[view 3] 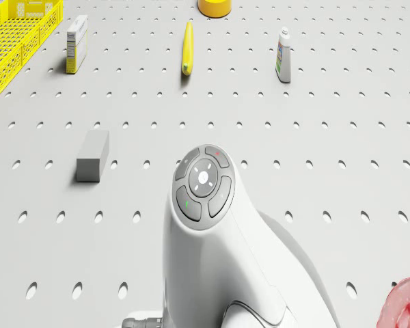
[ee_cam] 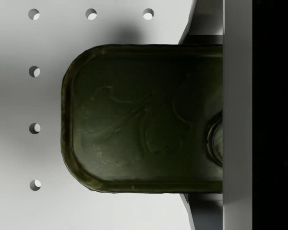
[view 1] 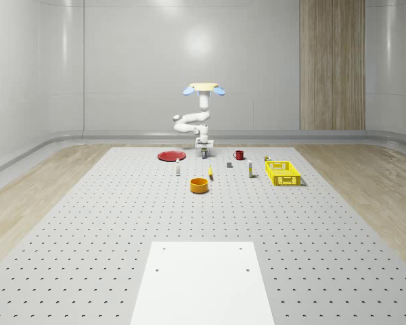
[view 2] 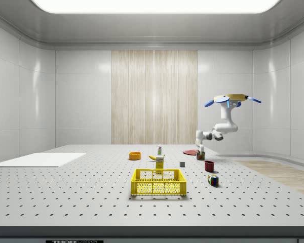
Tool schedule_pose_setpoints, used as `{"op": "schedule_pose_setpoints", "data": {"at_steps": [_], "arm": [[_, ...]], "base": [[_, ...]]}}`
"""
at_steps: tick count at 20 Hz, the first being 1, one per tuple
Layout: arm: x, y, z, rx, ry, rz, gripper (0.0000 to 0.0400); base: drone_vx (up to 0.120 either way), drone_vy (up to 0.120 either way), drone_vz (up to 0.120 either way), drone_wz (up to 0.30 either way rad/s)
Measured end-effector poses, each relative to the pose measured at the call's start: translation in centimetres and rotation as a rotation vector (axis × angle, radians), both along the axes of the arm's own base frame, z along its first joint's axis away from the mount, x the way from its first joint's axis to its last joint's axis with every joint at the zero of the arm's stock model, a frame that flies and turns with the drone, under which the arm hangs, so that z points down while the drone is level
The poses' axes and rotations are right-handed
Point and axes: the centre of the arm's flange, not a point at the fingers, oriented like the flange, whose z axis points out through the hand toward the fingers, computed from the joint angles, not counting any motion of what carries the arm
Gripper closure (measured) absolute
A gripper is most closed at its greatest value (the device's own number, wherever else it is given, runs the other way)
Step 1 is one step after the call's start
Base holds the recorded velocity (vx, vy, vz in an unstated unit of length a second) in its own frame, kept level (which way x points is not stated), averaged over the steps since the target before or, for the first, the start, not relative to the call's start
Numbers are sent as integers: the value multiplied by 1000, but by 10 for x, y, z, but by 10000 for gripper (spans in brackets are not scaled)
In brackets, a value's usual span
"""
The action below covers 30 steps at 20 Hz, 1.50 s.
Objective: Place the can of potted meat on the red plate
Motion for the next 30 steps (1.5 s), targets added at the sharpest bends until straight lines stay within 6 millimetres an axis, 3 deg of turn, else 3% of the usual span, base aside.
{"op": "schedule_pose_setpoints", "data": {"at_steps": [10, 30], "arm": [[0, 0, -17, -1, 0, -1, 113], [0, 0, -19, -1, 0, -1, 113]], "base": [[0, -108, 120, 0], [0, -120, 0, 0]]}}
